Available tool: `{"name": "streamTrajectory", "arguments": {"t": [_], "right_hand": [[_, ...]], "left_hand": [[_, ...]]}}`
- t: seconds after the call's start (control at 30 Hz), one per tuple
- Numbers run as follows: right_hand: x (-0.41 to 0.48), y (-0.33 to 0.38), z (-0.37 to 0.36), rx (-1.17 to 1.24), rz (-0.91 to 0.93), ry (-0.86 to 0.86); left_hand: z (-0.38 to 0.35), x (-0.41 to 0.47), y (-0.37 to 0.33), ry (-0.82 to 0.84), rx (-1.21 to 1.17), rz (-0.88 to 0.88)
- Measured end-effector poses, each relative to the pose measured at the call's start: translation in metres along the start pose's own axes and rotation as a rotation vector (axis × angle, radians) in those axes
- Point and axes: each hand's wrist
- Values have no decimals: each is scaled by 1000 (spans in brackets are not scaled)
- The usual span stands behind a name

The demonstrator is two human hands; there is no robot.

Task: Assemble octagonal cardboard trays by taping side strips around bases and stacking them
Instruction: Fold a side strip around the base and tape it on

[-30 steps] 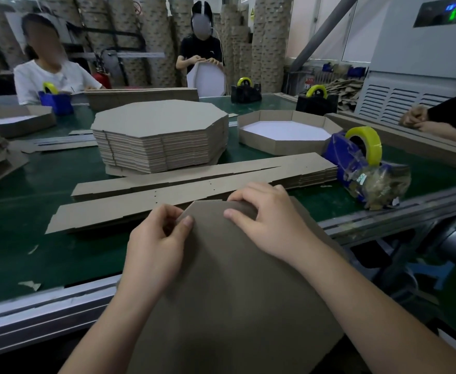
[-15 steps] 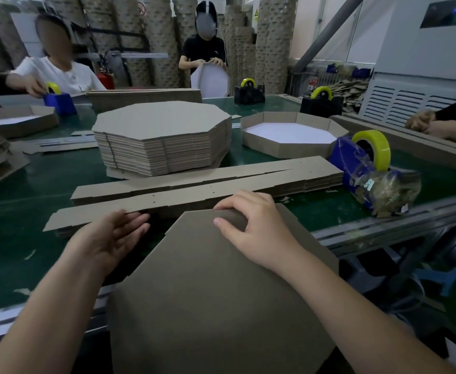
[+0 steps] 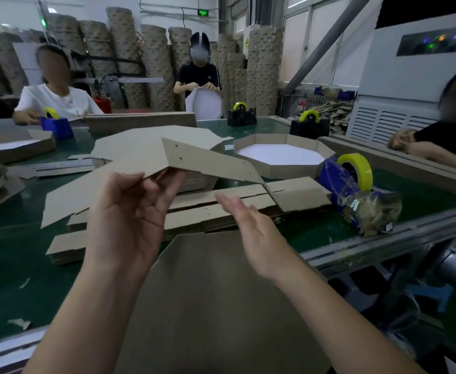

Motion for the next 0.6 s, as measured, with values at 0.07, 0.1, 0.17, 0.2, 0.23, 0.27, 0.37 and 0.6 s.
{"name": "streamTrajectory", "arguments": {"t": [0.07,0.1,0.17,0.2,0.23,0.27,0.37,0.6], "right_hand": [[0,7,8,293,-82,-38],[0,10,13,434,-77,-75],[1,17,24,623,-20,-181],[-1,22,30,656,10,-234],[-3,26,37,652,35,-280],[-5,30,44,632,52,-315],[-14,40,66,543,101,-412],[-48,64,130,229,178,-602]], "left_hand": [[-13,-8,0,66,-25,3],[-17,-12,0,78,-37,2],[-22,-19,2,76,-52,-1],[-23,-22,3,68,-53,-3],[-24,-25,5,65,-51,-4],[-23,-27,6,63,-50,-2],[-24,-32,10,23,-54,7],[-43,-46,25,225,71,157]]}}
Point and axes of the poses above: each hand's wrist, its own x-axis towards the middle knuckle, its own z-axis out of the back of the hand, y = z × x, and after that the axes turned 14 degrees about -x, right-handed
